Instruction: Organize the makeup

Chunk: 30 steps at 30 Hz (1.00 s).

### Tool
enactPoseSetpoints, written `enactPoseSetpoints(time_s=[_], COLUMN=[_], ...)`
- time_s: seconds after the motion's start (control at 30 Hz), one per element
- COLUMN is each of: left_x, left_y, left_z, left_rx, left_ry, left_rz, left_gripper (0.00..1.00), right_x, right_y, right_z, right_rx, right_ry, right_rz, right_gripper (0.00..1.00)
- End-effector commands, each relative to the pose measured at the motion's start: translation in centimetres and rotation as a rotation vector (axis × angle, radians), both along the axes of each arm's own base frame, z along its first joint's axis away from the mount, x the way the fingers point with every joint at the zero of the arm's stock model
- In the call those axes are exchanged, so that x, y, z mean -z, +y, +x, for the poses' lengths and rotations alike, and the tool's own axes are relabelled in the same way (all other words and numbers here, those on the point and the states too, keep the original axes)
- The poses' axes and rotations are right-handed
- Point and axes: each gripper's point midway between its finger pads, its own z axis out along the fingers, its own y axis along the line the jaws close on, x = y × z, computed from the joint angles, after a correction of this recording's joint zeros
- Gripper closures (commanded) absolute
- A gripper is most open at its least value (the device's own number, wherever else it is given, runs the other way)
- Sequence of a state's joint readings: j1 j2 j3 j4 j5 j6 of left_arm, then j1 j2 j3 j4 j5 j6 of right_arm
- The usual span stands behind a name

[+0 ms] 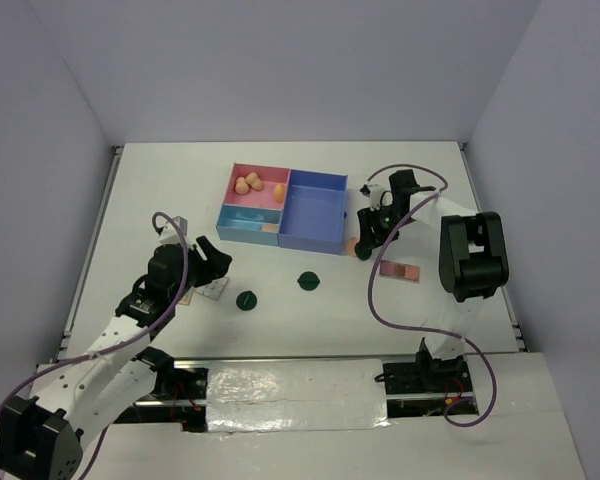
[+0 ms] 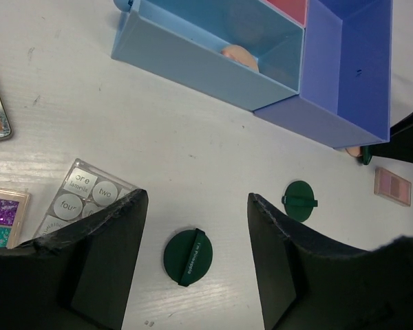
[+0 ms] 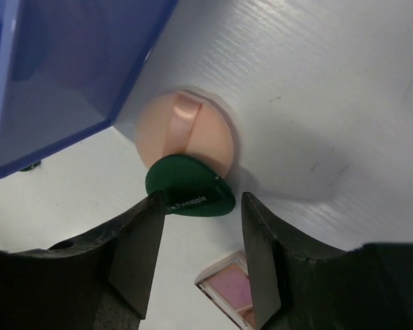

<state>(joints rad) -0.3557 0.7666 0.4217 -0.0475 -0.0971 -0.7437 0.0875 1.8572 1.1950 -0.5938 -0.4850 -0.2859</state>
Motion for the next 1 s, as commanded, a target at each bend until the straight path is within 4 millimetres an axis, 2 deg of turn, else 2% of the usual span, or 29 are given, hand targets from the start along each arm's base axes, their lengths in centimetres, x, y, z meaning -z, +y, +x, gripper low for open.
enactPoseSetpoints(time_s=[0.0,0.1,0.33,0.53,0.67,0.97], left_x=[-1.0,-0.8,-0.9,-0.6,-1.2,-1.1], left_y=[0.0,0.0,0.2,0.2,0.0,-0.1], left_z=[0.6,0.4,0.4,0.3,0.6,0.7], left_rx=[-0.024,-0.026,-0.033,-0.033,-0.03,-0.027], left_ry=[-0.036,-0.031,-0.042,-0.033,-0.058,-0.055], left_rz=[-0.036,-0.042,-0.04,-0.04,-0.047,-0.051], left_gripper=[0.28,0.28,0.28,0.28,0.28,0.28], right_x=[0.3,0.8,0.9,0.5,-0.2,-3.7], right_y=[1.1,1.0,0.8,0.5,0.0,-0.9], right_z=[-0.1,-0.1,-0.5,-0.7,-1.0,-2.0], right_rx=[-0.038,-0.034,-0.036,-0.038,-0.039,-0.076], right_ry=[0.009,0.018,0.021,0.01,-0.007,-0.095], right_rz=[0.001,-0.008,-0.014,-0.015,-0.015,0.013], right_gripper=[0.45,0.47,0.61,0.8,1.0,0.99])
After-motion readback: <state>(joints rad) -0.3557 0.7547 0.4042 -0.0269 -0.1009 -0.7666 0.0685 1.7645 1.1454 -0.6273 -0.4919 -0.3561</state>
